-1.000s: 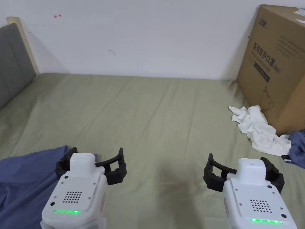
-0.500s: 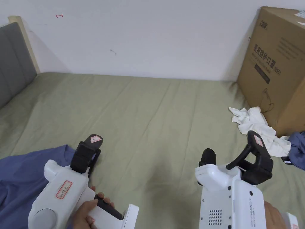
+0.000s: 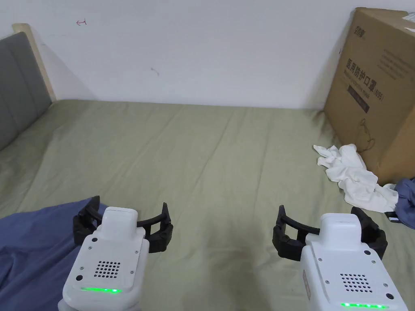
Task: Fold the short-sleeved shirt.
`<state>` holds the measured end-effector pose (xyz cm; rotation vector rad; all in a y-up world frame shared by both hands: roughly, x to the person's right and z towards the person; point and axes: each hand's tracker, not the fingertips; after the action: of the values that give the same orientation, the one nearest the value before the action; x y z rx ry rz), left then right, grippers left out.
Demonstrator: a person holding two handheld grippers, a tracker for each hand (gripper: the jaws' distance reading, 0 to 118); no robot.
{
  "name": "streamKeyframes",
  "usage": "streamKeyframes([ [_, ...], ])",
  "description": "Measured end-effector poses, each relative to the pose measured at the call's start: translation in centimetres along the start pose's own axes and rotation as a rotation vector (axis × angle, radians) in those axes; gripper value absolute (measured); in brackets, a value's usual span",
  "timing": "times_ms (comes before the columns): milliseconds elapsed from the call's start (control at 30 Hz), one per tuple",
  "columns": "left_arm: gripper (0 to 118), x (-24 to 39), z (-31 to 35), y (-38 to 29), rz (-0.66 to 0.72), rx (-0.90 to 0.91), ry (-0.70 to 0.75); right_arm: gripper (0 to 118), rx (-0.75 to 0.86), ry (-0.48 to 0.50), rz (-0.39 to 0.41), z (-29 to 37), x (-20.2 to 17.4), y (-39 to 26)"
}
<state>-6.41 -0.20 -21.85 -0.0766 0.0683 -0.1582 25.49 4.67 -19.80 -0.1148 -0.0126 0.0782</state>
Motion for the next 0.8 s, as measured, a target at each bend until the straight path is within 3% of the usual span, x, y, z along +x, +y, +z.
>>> streamKeyframes([
  [167,118,-0.16,0.05,-0.1,0.016,-0.011,-0.004,118,-0.009,-0.006,-0.031,0.12,0.02,0.04],
  [800,118,-0.26,0.06,0.19,0.007,0.002,-0.011,118,-0.018,-0.008,-0.017,0.19,0.08,0.4],
])
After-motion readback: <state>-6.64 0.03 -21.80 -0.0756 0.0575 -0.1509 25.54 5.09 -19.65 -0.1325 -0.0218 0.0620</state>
